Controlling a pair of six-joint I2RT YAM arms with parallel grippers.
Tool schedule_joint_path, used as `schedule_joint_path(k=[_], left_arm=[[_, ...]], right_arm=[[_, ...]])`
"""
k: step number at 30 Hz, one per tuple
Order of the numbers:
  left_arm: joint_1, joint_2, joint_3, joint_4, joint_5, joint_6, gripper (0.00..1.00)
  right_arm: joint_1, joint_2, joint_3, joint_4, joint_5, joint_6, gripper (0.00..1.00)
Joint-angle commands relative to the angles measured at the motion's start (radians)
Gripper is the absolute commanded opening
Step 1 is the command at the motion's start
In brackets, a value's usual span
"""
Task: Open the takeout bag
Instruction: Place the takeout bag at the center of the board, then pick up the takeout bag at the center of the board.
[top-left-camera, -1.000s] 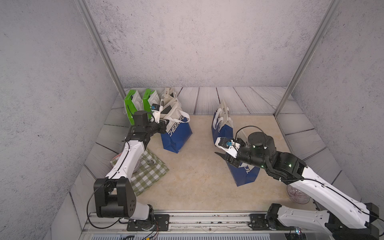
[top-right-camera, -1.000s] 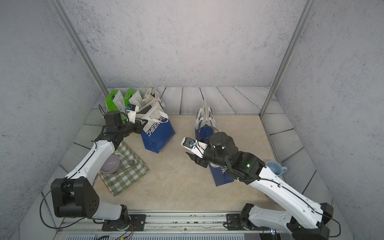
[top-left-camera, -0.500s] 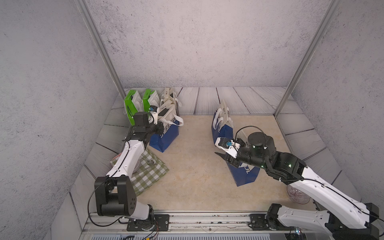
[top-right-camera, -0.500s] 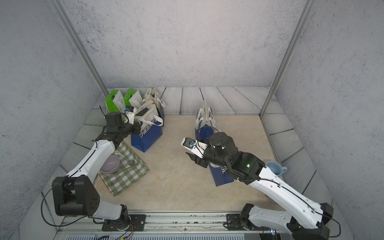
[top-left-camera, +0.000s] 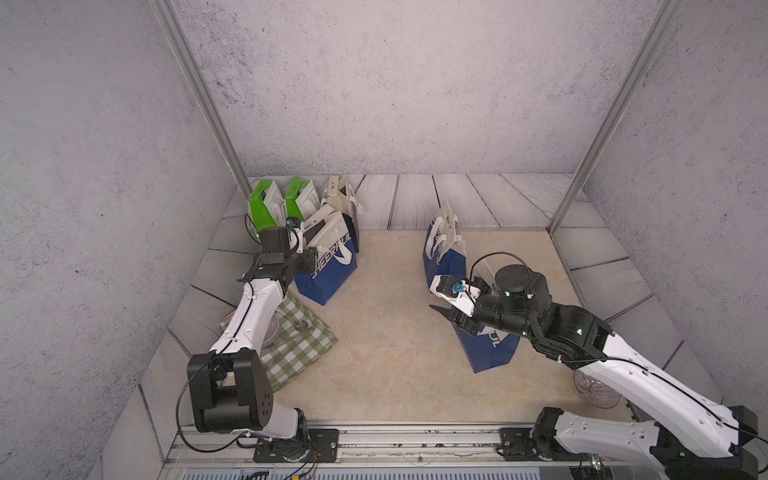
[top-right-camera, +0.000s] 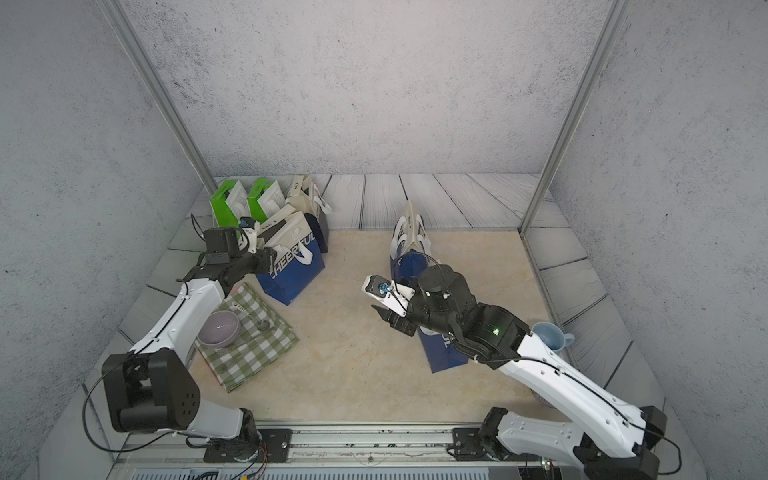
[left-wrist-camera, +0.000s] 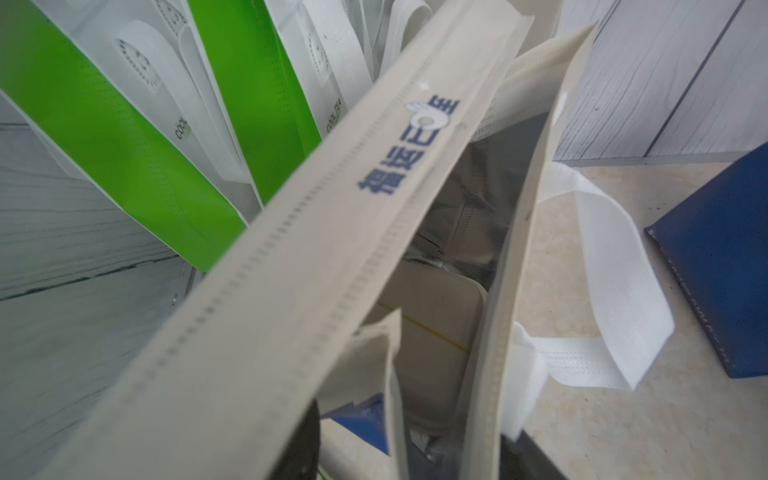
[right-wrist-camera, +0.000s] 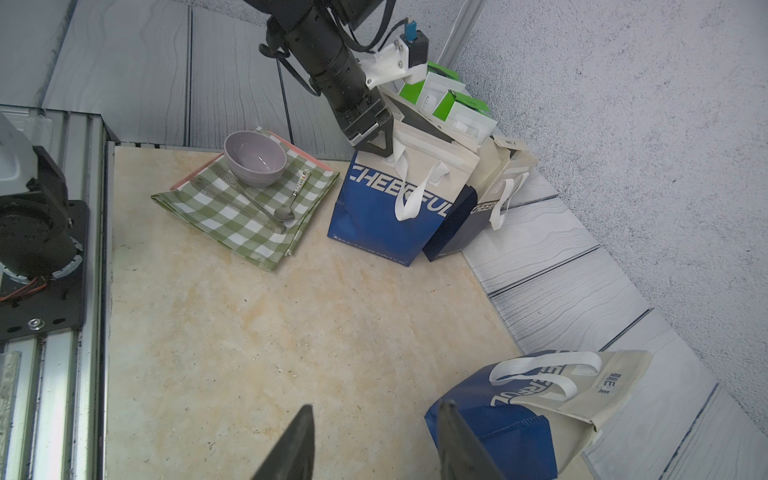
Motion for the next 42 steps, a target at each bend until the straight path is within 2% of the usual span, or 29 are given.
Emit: schedule_joint_path(k=[1,8,11,15,18,24,28,31,33,35,37,42], left_arm=[[0.004,-0.118,0.033,-0.057,0.045,-0.006,0.65],[0.002,-0.398,-0.077,-0.084,0.132,-0.055,0.67],[-0.002,-0.522,-0.184,-0.031,0.227,-0.165,0.68],[-0.033,-0.667,-0.384,0.111,0.431,-0.375,0.65],[-0.08,-0.737,-0.501,0.173,0.48,-0.484,0.61],[-0.24,-0.789,-0.567,0.056,0.392,-0.416,0.59],[-0.252,-0.787,-0.585,0.05,0.433,-0.418,0.56],[-0.252,-0.81,-0.597,0.039,0.448,-0.403,0.55],[-0.254,-0.833,-0.604,0.029,0.441,-0.395,0.55],[-0.255,-0.847,-0.606,0.029,0.443,-0.392,0.55],[-0.254,-0.855,-0.609,0.03,0.448,-0.394,0.54],[-0.258,-0.851,-0.612,0.035,0.46,-0.403,0.53]], right_arm=[[-0.002,-0.003,-0.008,-0.005,0.013,0.029,0.48],[-0.006,0.04,0.015,-0.008,0.129,0.088,0.48],[-0.032,0.07,0.054,-0.038,0.183,0.146,0.49],[-0.126,0.102,0.107,-0.111,0.222,0.269,0.49],[-0.207,0.103,0.125,-0.171,0.222,0.358,0.52],[-0.376,0.103,0.126,-0.298,0.229,0.541,0.58],[-0.452,0.117,0.11,-0.373,0.19,0.611,0.58],[-0.476,0.118,0.092,-0.402,0.234,0.649,0.58],[-0.487,0.12,0.067,-0.396,0.184,0.646,0.57],[-0.49,0.129,0.057,-0.399,0.126,0.648,0.54],[-0.49,0.141,0.052,-0.399,0.078,0.647,0.47],[-0.49,0.171,0.096,-0.415,0.004,0.609,0.16]])
